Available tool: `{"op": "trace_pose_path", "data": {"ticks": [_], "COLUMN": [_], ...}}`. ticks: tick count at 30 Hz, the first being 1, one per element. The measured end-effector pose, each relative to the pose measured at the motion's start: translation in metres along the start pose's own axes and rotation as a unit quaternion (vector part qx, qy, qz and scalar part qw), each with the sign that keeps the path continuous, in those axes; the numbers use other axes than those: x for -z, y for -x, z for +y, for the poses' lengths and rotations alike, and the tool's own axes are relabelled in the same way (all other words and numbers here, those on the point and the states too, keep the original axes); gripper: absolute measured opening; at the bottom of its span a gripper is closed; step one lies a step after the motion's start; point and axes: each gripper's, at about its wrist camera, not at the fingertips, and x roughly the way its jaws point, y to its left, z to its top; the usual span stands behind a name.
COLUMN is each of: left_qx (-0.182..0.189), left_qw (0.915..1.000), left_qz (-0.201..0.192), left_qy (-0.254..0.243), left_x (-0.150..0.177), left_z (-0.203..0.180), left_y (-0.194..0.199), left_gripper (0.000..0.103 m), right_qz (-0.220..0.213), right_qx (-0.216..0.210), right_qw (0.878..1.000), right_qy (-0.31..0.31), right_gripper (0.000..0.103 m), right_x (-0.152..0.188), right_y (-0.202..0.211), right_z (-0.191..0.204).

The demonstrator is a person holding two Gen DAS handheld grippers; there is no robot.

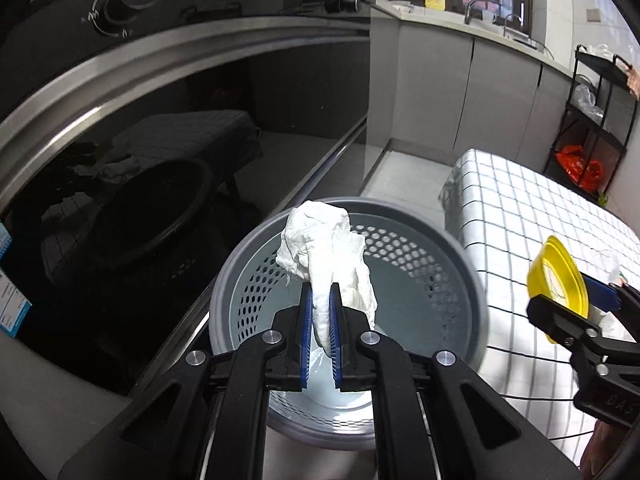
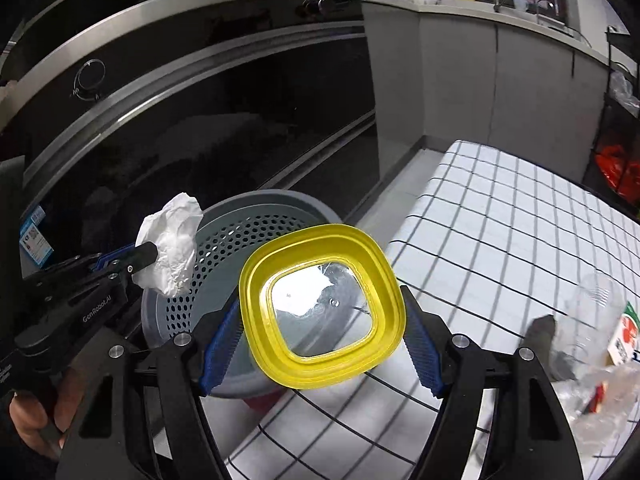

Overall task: Collect trash
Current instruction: 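Carry the tissue and yellow lid over the grey basket with both tools, then open both tools to drop the tissue and lid into the basket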

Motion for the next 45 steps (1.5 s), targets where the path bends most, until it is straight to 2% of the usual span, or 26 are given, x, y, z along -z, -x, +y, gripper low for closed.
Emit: {"op": "trace_pose_path", "data": {"ticks": [7,13,21,23,26,28,30,45], "left_qx": [0.006,0.016,0.015,0.016,0.011,0.009,0.006,0.004], "left_qw": [0.9994,0.9983,0.9977,0.9976,0.9979,0.9981,0.9984,0.9987], "left_qz": [0.032,0.054,0.061,0.062,0.059,0.054,0.049,0.046], "left_qy": [0.010,0.016,0.025,0.025,0.025,0.026,0.026,0.021], "left_x": [0.001,0.002,0.001,0.001,0.002,0.001,0.001,0.001], "left_z": [0.009,0.013,0.018,0.019,0.020,0.021,0.021,0.017], "left_y": [-0.019,-0.029,-0.032,-0.032,-0.030,-0.028,-0.027,-0.026], "left_gripper": [0.009,0.009,0.009,0.013,0.029,0.042,0.049,0.050], "right_qz": [0.027,0.037,0.046,0.042,0.042,0.041,0.040,0.030], "right_qx": [-0.013,-0.016,-0.022,-0.022,-0.025,-0.026,-0.022,-0.015], "right_qw": [0.999,0.999,0.999,0.999,0.999,0.999,0.999,0.999], "right_qy": [0.010,0.018,0.017,0.015,0.010,0.008,0.009,0.003], "right_gripper": [0.071,0.071,0.072,0.073,0.077,0.079,0.079,0.079], "right_x": [-0.007,-0.009,-0.016,-0.016,-0.015,-0.014,-0.012,-0.010], "right_y": [-0.037,-0.052,-0.062,-0.060,-0.056,-0.054,-0.053,-0.047], "right_z": [0.012,0.016,0.016,0.016,0.014,0.014,0.015,0.012]}}
